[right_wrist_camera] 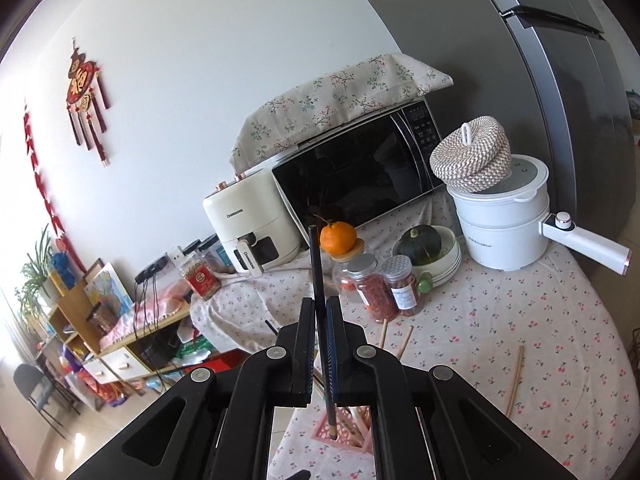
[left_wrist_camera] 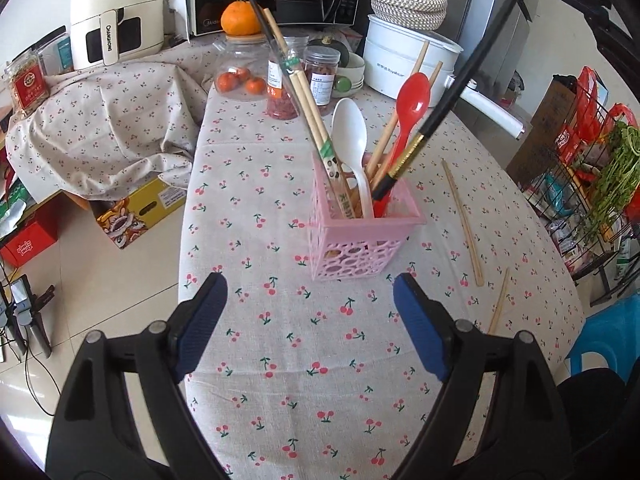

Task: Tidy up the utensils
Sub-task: 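Drop the black chopstick into the pink holder and open the right gripper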

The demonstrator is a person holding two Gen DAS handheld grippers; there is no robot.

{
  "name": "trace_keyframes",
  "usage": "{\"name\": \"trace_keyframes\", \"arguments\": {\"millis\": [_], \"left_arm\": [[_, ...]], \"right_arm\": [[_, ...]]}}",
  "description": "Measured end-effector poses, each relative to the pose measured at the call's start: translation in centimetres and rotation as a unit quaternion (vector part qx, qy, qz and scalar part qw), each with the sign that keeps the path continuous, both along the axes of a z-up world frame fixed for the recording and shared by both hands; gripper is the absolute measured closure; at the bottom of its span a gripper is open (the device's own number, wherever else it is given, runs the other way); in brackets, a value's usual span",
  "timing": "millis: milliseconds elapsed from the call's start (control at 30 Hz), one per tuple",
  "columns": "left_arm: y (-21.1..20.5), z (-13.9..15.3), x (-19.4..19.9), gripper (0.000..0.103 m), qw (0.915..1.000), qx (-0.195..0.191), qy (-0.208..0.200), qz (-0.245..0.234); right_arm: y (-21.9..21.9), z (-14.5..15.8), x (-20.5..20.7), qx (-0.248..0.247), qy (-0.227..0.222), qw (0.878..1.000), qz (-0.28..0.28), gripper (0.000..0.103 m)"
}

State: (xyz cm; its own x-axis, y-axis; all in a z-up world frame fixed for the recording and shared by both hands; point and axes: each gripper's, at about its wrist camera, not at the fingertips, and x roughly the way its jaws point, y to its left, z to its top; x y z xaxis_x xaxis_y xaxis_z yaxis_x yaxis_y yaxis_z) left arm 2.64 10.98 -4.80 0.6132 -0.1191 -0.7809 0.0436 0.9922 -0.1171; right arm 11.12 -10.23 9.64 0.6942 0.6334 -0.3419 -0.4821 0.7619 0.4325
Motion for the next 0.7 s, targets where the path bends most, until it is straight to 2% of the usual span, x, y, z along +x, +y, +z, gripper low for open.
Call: {"name": "trace_keyframes", "arguments": {"millis": [167, 367, 467, 533, 667, 700], "left_arm": [[-0.2, 0.3, -0.1, 0.018, 0.9999, -0.005, -0.002, -0.009], [-0.5, 0.1, 0.2, 0.018, 0.9999, -0.007, 0.005, -0.006], [-0.6, -0.1, 0.3, 0.018, 0.9998, -0.015, 0.011, -0.008], [-0.9, -0.1, 0.3, 0.018, 0.9997, -0.015, 0.013, -0.012], [-2.0, -0.2, 0.4, 0.018, 0.9994, -0.018, 0.017, -0.025], [-2.3, -0.2, 0.4, 0.018, 0.9992, -0.018, 0.018, -0.029]], "right_arm": [[2.0, -1.7, 1.2, -0.008, 0.012, 1.000, -0.001, 0.098], [3.4, -5.2, 3.3, -0.020, 0.062, 0.998, 0.007, 0.094], [2.6, -5.9, 3.7, -0.021, 0.074, 0.997, 0.003, 0.072], [1.6, -5.7, 3.6, -0.012, 0.068, 0.998, -0.007, 0.046], [-0.8, -4.8, 3.0, -0.008, 0.054, 0.998, -0.016, 0.038], [-1.5, -4.7, 2.8, -0.009, 0.053, 0.998, -0.020, 0.034]]}}
